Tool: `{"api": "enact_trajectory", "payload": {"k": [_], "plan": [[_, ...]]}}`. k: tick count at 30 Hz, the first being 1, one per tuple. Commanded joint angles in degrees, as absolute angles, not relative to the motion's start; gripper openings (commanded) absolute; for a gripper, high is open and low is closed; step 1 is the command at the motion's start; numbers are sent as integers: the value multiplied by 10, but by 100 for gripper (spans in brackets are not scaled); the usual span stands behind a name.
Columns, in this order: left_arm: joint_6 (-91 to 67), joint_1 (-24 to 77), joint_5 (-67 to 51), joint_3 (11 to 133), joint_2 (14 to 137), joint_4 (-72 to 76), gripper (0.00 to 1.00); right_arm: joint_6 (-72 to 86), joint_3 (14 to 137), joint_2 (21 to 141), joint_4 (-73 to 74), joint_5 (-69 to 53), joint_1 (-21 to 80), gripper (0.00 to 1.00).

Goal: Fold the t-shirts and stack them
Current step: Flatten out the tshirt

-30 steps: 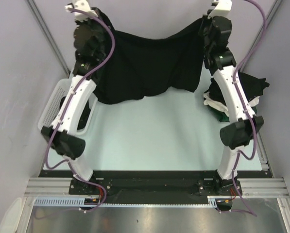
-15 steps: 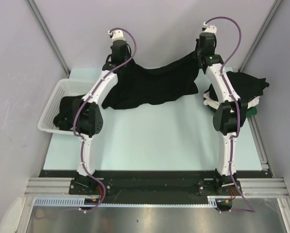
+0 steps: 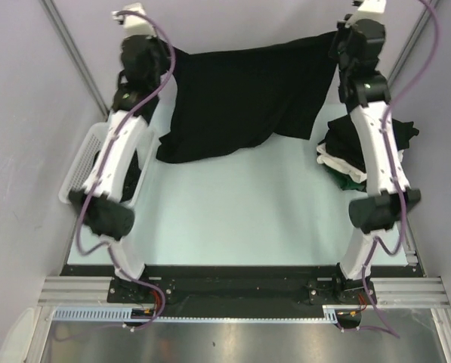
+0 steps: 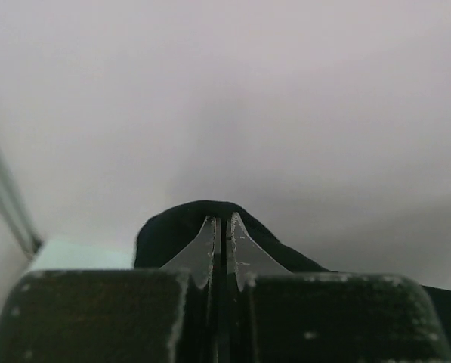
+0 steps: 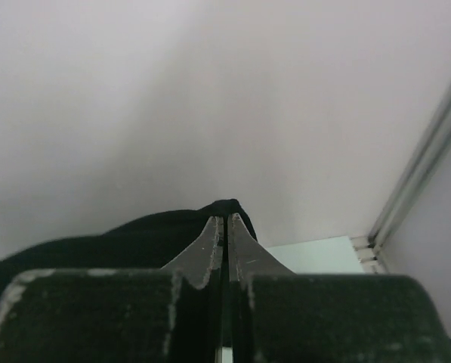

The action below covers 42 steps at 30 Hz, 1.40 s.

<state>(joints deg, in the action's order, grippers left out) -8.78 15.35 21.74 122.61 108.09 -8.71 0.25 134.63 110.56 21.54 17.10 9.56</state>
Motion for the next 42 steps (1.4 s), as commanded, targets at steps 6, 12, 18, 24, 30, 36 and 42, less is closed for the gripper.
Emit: {"api": "enact_trajectory", "payload": {"k": [6, 12, 18, 24, 30, 36, 42], "plan": [[-21, 152, 273, 884, 653, -143, 0, -14, 1101, 835, 209, 201, 91, 0], [-135, 152, 238, 832, 502, -400, 0, 106, 949, 701, 337, 226, 91, 0], [-281, 152, 130, 797, 403, -648, 0, 244, 898, 629, 617, 151, 91, 0], [-333, 151, 91, 814, 330, -804, 0, 293, 876, 604, 787, 76, 91, 0], [-349, 152, 33, 814, 321, -840, 0, 287, 819, 595, 869, -47, 91, 0], [-381, 152, -14, 776, 318, -824, 0, 271, 751, 570, 868, -47, 90, 21], [-364, 152, 12, 830, 354, -804, 7, 262, 753, 601, 844, -47, 90, 26]]}}
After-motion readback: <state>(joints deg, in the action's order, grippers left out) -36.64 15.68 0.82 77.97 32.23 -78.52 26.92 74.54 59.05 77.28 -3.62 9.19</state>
